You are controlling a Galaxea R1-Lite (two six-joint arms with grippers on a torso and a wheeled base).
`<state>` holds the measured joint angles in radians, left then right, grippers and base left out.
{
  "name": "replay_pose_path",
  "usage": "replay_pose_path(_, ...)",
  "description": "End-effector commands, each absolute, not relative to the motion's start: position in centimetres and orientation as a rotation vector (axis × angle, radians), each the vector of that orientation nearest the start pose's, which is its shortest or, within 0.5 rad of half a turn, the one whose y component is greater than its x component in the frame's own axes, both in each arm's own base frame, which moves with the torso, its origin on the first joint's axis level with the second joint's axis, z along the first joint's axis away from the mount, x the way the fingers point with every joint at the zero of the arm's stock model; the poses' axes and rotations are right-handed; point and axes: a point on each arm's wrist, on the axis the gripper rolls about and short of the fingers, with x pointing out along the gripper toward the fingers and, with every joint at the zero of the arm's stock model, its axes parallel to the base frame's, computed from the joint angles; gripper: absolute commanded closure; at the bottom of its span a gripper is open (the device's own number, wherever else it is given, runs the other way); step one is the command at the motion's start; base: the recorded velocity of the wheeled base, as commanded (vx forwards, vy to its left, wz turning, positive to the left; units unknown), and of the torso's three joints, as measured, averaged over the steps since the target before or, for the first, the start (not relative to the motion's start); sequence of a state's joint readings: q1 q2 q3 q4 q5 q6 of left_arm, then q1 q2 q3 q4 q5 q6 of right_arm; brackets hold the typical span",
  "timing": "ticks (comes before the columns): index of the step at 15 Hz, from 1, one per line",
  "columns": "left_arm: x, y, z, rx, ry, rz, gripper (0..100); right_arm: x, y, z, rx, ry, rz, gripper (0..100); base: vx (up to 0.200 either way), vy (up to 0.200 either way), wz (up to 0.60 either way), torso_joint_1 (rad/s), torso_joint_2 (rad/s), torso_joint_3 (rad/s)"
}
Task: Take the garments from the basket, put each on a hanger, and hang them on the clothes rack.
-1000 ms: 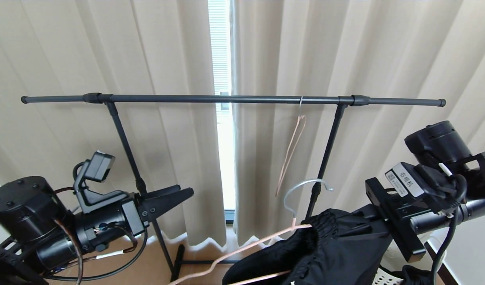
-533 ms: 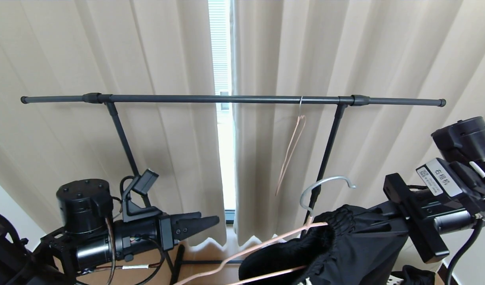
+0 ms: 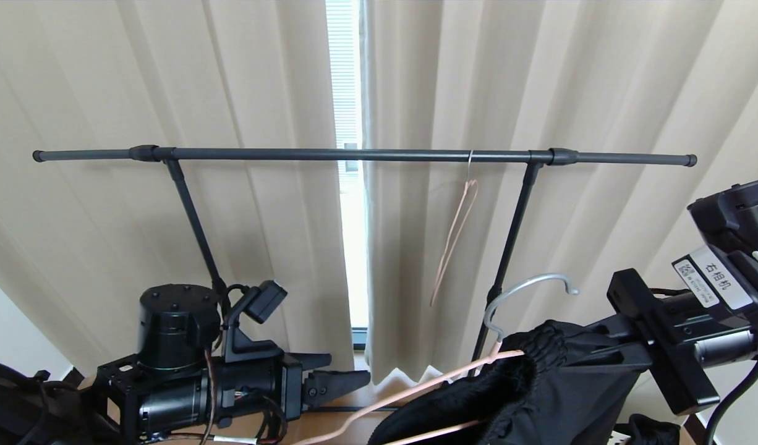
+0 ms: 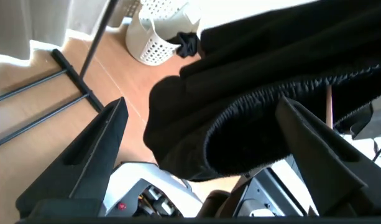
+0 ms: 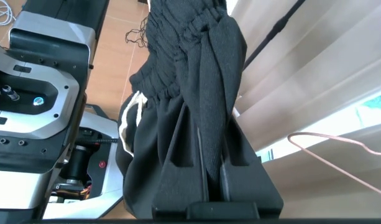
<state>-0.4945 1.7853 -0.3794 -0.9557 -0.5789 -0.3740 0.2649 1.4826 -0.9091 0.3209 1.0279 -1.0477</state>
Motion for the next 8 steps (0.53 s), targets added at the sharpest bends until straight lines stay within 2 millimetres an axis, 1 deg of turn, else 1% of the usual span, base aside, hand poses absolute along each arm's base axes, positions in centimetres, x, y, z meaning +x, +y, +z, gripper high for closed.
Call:
replay_pose_path(1,21.8,-14.1,8.0,-0.339,0.712,-0.969,0,20.6,7.6,19.7,-0.491,0.165,1.493,100,0.000,0.000,0.00,0.000,0.00,0.000)
replay_pose_path(5,21.6,-15.0,6.9,-0.319,0.748,-0.948,0,20.1,7.5,20.2,-0.449,0.127,1.524,100,0.000,0.000,0.00,0.000,0.00,0.000)
replay_pose_path(8,21.5,-15.1,6.9,-0.316,0.754,-0.953,0,19.8,7.3,20.4,-0.444,0.117,1.523,100,0.000,0.000,0.00,0.000,0.00,0.000)
